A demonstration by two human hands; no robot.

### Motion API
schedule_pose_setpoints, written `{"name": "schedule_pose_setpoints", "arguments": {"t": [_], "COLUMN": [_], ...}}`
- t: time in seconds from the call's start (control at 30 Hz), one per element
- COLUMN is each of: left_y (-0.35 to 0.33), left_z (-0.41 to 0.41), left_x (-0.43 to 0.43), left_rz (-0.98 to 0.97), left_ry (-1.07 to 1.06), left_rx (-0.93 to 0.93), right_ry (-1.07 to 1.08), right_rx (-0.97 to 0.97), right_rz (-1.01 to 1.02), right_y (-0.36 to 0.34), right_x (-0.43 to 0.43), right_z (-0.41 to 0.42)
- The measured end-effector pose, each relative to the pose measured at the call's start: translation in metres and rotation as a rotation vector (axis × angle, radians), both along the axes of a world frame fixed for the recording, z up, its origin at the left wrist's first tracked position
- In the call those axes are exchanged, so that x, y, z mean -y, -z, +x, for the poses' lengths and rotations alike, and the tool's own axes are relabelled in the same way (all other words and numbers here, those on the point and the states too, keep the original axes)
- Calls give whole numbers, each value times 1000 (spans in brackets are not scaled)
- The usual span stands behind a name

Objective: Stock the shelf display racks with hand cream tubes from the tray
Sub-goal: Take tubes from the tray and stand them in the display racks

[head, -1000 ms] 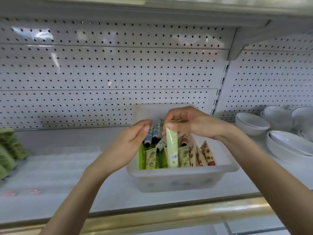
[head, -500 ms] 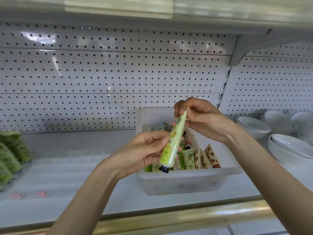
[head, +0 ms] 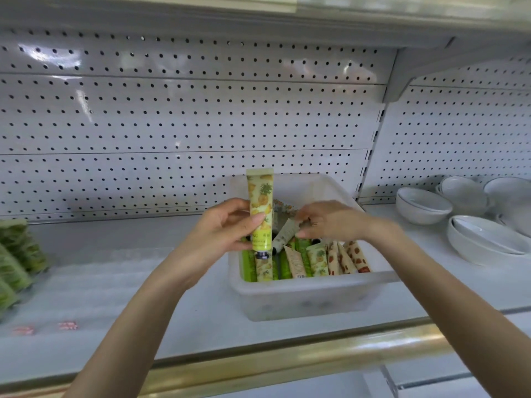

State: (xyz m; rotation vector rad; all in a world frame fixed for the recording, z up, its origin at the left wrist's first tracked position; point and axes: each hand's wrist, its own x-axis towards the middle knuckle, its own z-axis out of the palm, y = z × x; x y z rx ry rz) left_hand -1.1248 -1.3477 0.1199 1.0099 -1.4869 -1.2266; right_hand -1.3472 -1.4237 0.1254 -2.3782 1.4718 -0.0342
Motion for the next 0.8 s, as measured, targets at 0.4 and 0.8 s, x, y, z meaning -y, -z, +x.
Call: {"name": "schedule_pose_setpoints", "arguments": {"t": [0.4,0.8], "left_y": [4,12], "left_z": [2,9], "left_x": [1,2], "left_rz": [-93,-74], "left_ry": [-140,-130], "left_rx": [-60,-49], "right_ry": [51,49], "right_rx": [-67,516], "right_rz": [157,261], "right_y": [29,23], "right_x": [-5,-28], "right_z": [-15,-4]}}
